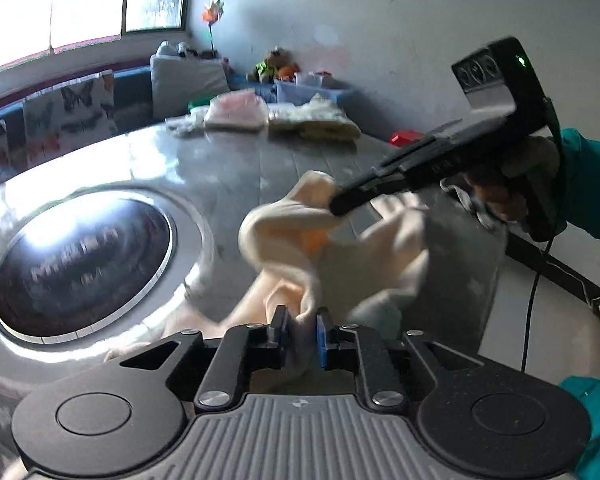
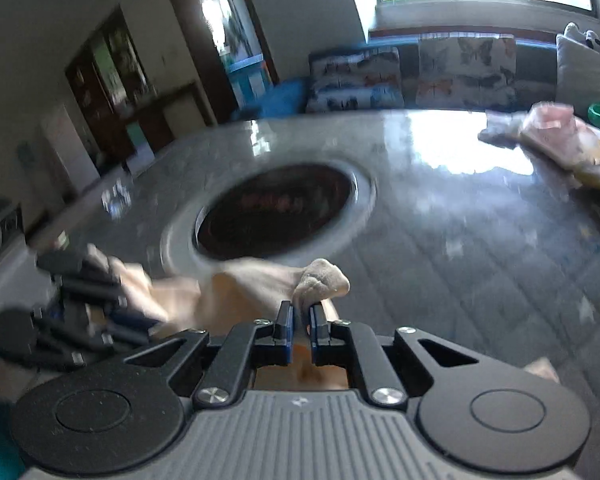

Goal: Fold clothes

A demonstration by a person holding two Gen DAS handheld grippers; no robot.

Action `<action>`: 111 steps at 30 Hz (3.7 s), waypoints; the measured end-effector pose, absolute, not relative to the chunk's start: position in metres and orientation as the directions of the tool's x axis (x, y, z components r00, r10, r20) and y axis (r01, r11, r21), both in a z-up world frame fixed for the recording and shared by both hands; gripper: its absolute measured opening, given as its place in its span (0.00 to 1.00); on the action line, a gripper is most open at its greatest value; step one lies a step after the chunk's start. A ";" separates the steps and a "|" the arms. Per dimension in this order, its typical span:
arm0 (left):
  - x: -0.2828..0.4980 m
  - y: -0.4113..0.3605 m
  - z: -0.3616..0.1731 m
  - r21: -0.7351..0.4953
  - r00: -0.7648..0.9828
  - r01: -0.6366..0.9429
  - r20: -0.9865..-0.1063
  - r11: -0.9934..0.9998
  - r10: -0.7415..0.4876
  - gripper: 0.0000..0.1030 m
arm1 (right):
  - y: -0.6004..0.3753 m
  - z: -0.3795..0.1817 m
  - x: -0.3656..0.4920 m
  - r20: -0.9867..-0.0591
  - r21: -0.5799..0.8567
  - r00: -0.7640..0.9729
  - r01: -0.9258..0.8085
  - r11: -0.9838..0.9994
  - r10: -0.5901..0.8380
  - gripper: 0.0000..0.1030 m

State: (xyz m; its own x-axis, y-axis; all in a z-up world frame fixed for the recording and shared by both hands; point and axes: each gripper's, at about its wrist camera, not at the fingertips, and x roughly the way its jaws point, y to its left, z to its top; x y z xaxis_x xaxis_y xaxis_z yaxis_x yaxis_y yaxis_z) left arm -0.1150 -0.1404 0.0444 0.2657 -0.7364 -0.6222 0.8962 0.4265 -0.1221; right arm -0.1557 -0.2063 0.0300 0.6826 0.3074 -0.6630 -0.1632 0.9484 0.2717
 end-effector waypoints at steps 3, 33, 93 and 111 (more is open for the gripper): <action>-0.114 -0.127 0.049 -0.173 0.240 0.885 -0.625 0.432 -0.743 0.34 | -0.201 0.017 -0.168 -0.700 0.266 0.645 -0.160 0.950 0.305 0.07; -0.043 -0.102 0.046 -0.300 0.325 0.704 -0.670 0.643 -0.667 0.14 | -0.223 0.018 -0.164 -0.615 0.358 0.723 -0.099 0.928 0.315 0.28; 0.178 -0.100 0.025 0.087 0.712 0.319 -0.679 0.944 -0.178 0.26 | -0.206 -0.004 0.108 -0.735 0.073 0.677 0.037 0.997 0.029 0.12; -0.032 -0.097 0.064 -0.038 0.537 0.694 -0.637 0.719 -0.552 0.37 | -0.093 0.036 -0.064 -0.723 0.008 0.620 -0.434 0.901 0.306 0.13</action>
State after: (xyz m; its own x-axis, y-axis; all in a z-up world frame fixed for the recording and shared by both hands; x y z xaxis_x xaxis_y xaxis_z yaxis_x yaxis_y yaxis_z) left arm -0.0316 -0.0974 0.0643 0.5372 -0.5525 -0.6374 0.6940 0.7189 -0.0382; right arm -0.0643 -0.0930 0.0363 0.6196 0.3056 -0.7230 -0.4344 0.9007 0.0084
